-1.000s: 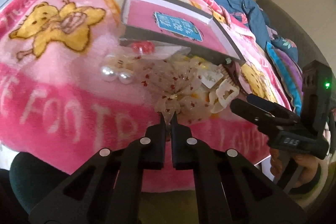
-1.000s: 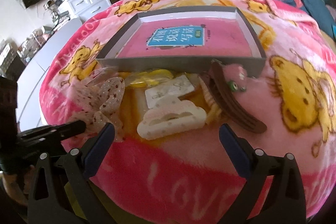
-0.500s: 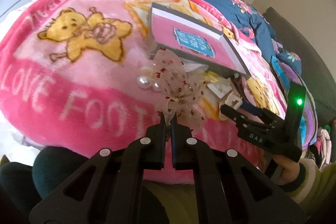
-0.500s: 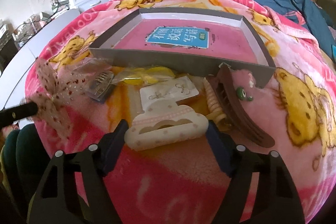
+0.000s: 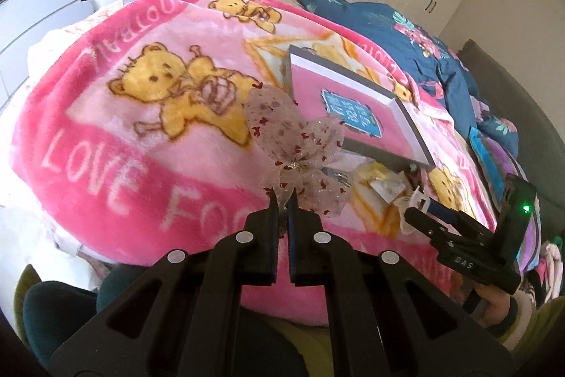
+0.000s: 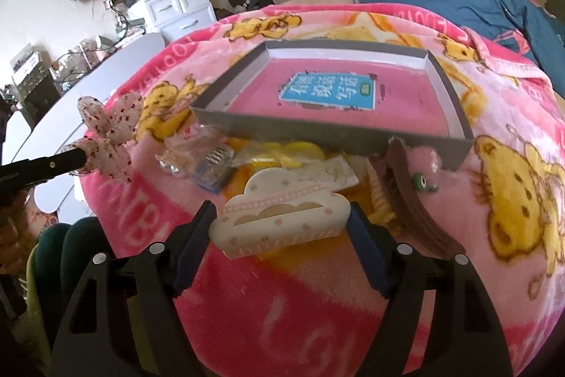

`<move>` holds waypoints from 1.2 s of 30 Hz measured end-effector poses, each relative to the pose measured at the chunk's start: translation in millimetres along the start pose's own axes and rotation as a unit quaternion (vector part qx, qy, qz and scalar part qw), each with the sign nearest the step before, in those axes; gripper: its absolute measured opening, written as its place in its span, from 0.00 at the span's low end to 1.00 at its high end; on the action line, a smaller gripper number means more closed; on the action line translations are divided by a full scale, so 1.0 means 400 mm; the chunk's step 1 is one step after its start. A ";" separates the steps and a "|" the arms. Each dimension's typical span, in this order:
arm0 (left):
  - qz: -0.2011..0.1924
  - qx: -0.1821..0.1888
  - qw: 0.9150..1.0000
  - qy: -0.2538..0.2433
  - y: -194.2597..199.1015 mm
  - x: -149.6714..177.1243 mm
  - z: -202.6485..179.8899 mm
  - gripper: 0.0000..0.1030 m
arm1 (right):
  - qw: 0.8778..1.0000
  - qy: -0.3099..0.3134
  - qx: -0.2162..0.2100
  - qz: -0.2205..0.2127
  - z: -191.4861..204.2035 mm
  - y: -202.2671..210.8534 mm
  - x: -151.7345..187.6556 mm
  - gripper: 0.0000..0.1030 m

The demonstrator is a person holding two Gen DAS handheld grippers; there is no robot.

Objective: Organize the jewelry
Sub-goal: 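Lift the bow with the left tool while the right tool carries the cloud clip over the tray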

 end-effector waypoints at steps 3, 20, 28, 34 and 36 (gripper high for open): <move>-0.004 -0.005 1.000 0.006 0.002 -0.017 0.009 0.00 | 1.000 0.002 -0.004 -0.009 0.002 0.009 -0.015 0.72; -0.034 0.000 0.999 0.003 -0.035 -0.173 -0.032 0.00 | 0.997 -0.009 0.011 -0.075 -0.073 0.043 -0.169 0.72; -0.040 0.015 0.999 -0.006 -0.080 -0.237 -0.088 0.00 | 0.994 -0.034 0.038 -0.098 -0.158 0.064 -0.215 0.72; -0.036 0.022 0.999 -0.010 -0.130 -0.279 -0.131 0.00 | 0.991 -0.052 0.057 -0.110 -0.225 0.074 -0.238 0.72; -0.032 0.021 0.999 -0.012 -0.152 -0.288 -0.143 0.00 | 0.990 -0.057 0.062 -0.110 -0.245 0.072 -0.243 0.72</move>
Point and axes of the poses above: each gripper's, at about its wrist camera, not at the fingertips, and y roughly against the way its jaws point, z to its left, x to its underside, the point moved 2 cm from there along -y, roughly the way its jaws point, and after that the axes turned 2 degrees about z, right-handed, at the moved point
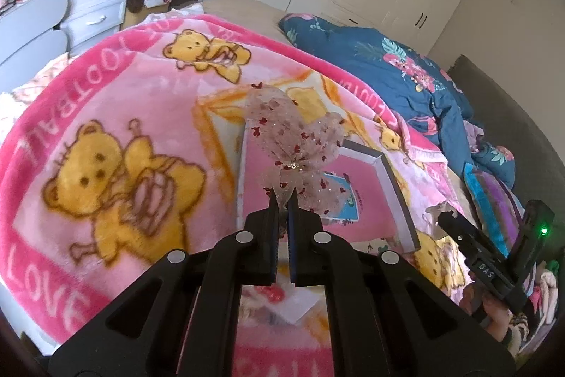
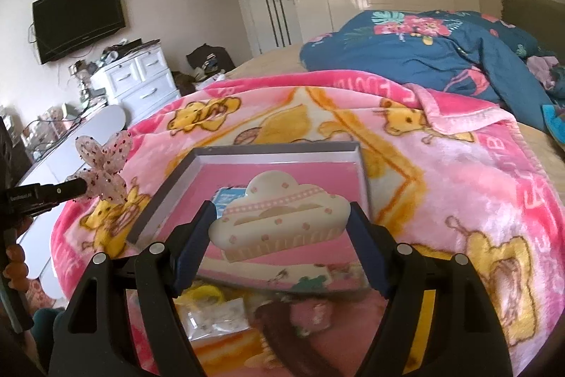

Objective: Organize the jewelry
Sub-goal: 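Lift the bow with the left tool while the right tool carries the cloud clip over the tray, then lower the bow into the tray and open the left tool while the right tool releases the cloud clip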

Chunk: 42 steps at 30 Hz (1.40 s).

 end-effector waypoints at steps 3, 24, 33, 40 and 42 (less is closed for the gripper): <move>0.011 -0.003 1.000 -0.001 -0.041 -0.004 -0.009 0.00 | 1.000 -0.005 0.006 0.000 -0.017 -0.009 -0.007 0.72; 0.059 -0.026 0.998 -0.012 -0.203 0.033 -0.033 0.31 | 0.999 -0.005 0.033 0.040 -0.046 -0.136 0.017 0.72; 0.046 -0.041 0.998 -0.005 -0.149 0.041 -0.006 0.48 | 0.994 0.000 0.053 0.097 -0.054 -0.223 0.061 0.72; 0.032 -0.045 0.998 0.010 -0.100 0.040 0.015 0.55 | 0.993 0.001 0.060 0.104 -0.054 -0.220 0.075 0.73; 0.028 -0.046 0.998 0.010 -0.086 0.043 0.017 0.56 | 0.993 0.000 0.061 0.103 -0.053 -0.213 0.077 0.78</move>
Point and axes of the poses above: each gripper's, at about its wrist camera, not at the fingertips, and y roughly against the way its jaws point, z to its left, x to its underside, the point moved 2 cm from there along -y, roughly the way its jaws point, and after that the axes turned 2 degrees about z, right-handed, at the moved point
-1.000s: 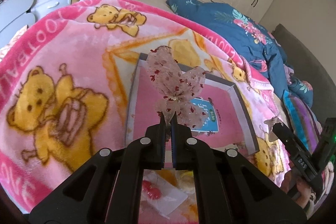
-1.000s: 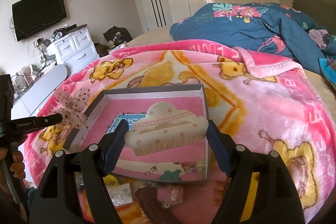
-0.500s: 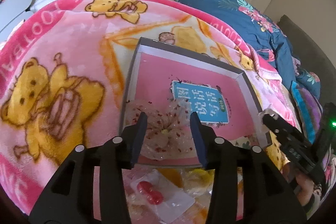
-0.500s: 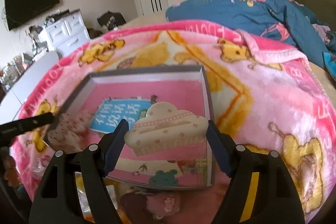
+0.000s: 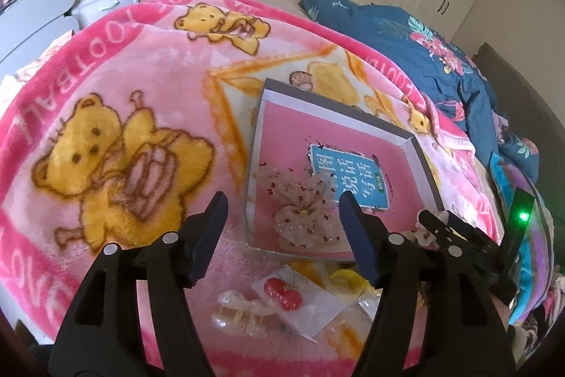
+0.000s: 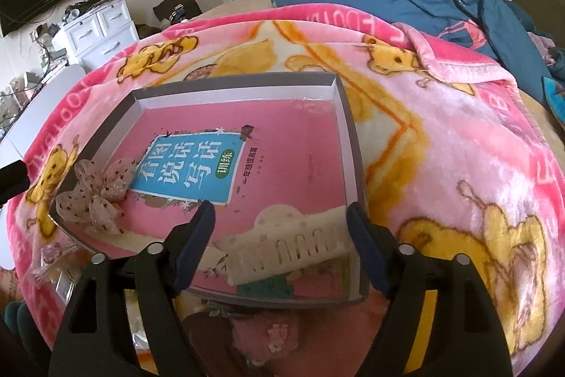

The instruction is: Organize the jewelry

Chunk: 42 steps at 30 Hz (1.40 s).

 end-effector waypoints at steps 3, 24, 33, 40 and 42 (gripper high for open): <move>-0.005 0.000 1.000 0.002 0.017 0.004 0.005 0.57 | 1.000 -0.004 -0.007 -0.007 -0.001 0.022 0.003 0.83; -0.035 0.003 0.999 0.007 0.139 0.036 0.015 0.81 | 0.995 0.016 -0.033 -0.088 0.036 0.273 0.035 0.94; -0.050 0.008 0.999 0.003 0.201 0.045 0.013 0.91 | 0.993 0.029 -0.042 -0.111 0.063 0.349 0.043 0.95; -0.059 0.008 0.998 -0.004 0.242 0.055 0.009 0.91 | 0.990 0.035 -0.050 -0.126 0.079 0.395 0.052 0.96; -0.061 0.010 0.998 -0.007 0.253 0.057 0.007 0.91 | 0.990 0.039 -0.051 -0.129 0.084 0.406 0.055 0.96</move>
Point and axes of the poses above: each gripper's, at about its wrist camera, not at the fingertips, and y roughly against the way its jaws point, z to its left, x to its underside, the point moved 2 cm from there along -y, roughly the way its jaws point, and after that the axes turned 2 degrees about z, right-handed, at the moved point
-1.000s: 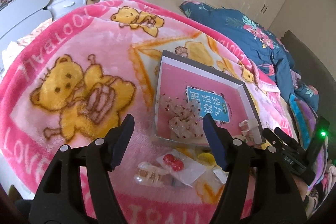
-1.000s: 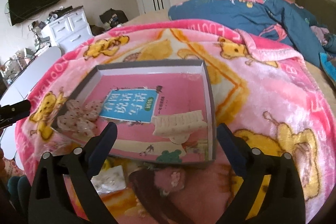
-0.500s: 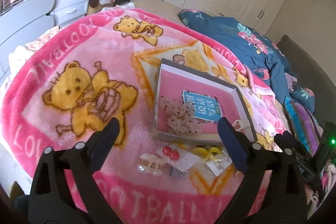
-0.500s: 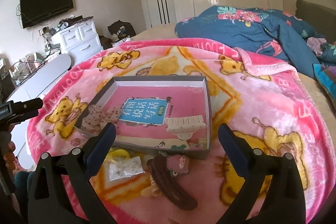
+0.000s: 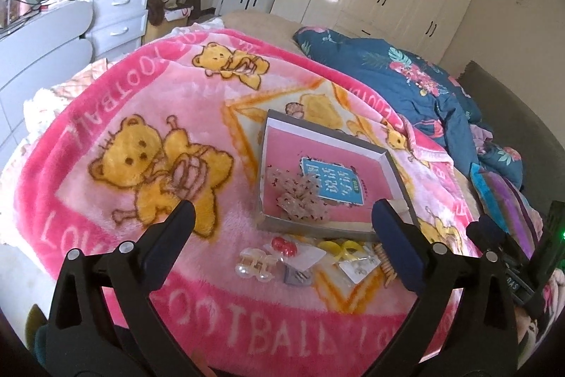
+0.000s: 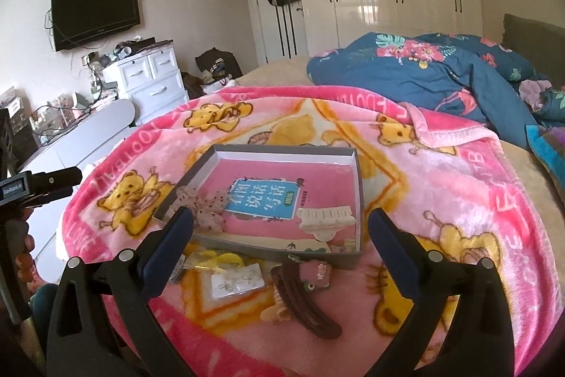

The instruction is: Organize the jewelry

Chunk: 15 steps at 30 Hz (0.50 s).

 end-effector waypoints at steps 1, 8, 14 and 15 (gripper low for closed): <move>-0.001 0.001 1.000 -0.001 0.006 0.001 -0.002 0.91 | 1.000 0.001 -0.002 -0.001 0.003 0.005 0.000 0.96; 0.001 0.001 1.000 -0.021 0.024 0.020 -0.022 0.91 | 1.000 0.010 -0.016 -0.001 0.025 0.028 0.007 0.96; 0.011 -0.007 0.999 -0.037 0.028 0.050 -0.021 0.91 | 1.000 0.019 -0.023 0.006 0.043 0.034 0.024 0.96; 0.014 -0.009 0.999 -0.039 0.028 0.056 -0.020 0.91 | 0.999 0.021 -0.024 0.008 0.046 0.034 0.029 0.96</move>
Point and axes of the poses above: each gripper's, at about its wrist camera, not at the fingertips, and y roughly against the way its jaws point, z to its left, x to its underside, the point moved 2 cm from there along -y, roughly the way its jaws point, and after that the axes turned 2 degrees about z, right-handed, at the moved point
